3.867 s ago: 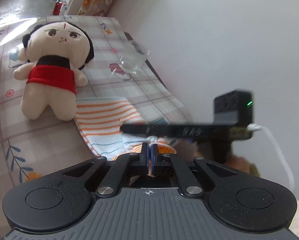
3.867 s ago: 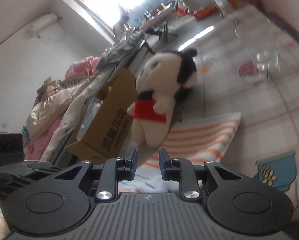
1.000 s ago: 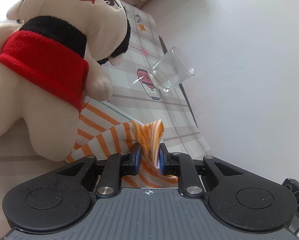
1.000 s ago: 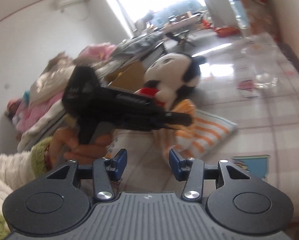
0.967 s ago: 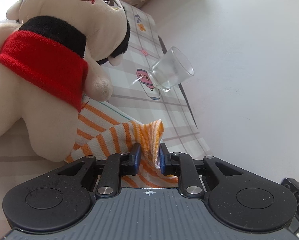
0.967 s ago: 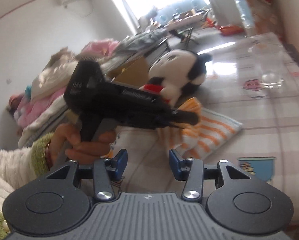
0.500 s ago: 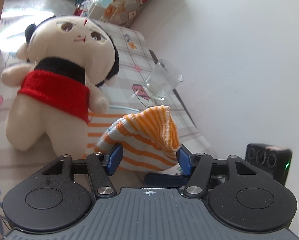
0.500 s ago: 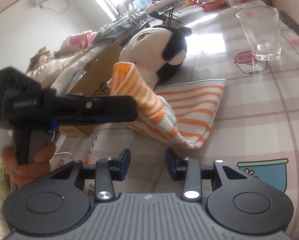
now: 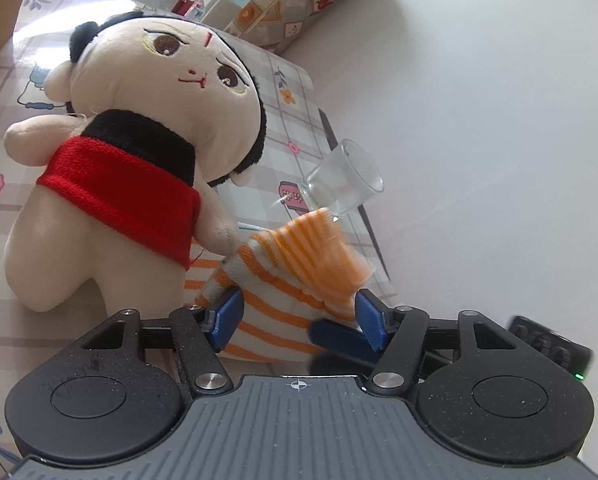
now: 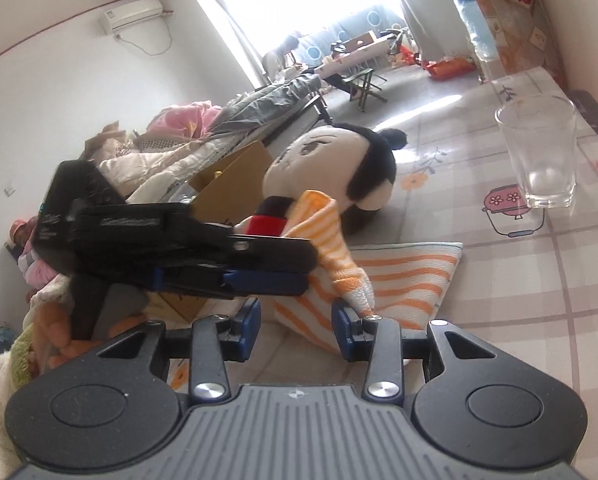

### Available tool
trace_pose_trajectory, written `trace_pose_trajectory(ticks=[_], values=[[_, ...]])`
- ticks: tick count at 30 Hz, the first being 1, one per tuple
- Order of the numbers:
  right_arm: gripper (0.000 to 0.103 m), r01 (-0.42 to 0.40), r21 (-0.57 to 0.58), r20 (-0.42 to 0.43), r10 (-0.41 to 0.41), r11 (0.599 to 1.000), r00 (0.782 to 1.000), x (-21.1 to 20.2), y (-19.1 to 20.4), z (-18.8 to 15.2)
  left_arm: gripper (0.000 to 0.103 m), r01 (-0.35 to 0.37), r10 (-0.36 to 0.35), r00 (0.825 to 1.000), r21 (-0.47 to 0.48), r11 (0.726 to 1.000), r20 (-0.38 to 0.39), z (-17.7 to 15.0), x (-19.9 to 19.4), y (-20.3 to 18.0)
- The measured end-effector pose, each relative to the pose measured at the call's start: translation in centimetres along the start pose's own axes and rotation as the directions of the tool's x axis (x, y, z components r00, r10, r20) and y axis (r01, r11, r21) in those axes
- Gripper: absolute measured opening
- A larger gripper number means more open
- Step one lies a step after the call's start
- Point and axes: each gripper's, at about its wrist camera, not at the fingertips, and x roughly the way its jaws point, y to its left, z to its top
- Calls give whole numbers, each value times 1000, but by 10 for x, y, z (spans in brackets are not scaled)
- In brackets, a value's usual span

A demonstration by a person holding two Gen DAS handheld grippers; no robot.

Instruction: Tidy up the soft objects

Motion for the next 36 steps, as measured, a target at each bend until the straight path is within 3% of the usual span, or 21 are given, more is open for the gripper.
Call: trace_pose_trajectory(ticks=[5,9,15,22,24,28,36], values=[[41,24,37,-18,-23,999,1000,16,-14,3,65,-5,4,1000,45,999,13,-4,-10,-6],[41,65,-14,-34,-65,998,997,25,-14,5,66,-15,15,1000,77,997,-2,-15,-21,-7],[43,95,-49,-72,-98,994,993,38,-18,11,68,-26,25,999,16,1000,33,-26,-45,8],[40,25,186,-138,1,982,990,44,-53,18,68,-33,33,999,20,999,-8,-42,-43,13],[30,17,234,-149,19,972,989,43,-57,17,68,-37,38,999,29,999,-29,-48,-38,11],[21,18,316,-184,43,949,982,41,-60,11,68,-59,61,997,38,998,-49,-57,-27,9],[20,-24,428,-208,125,904,970,26,-49,-18,68,-76,77,996,23,997,-34,-68,-33,15]])
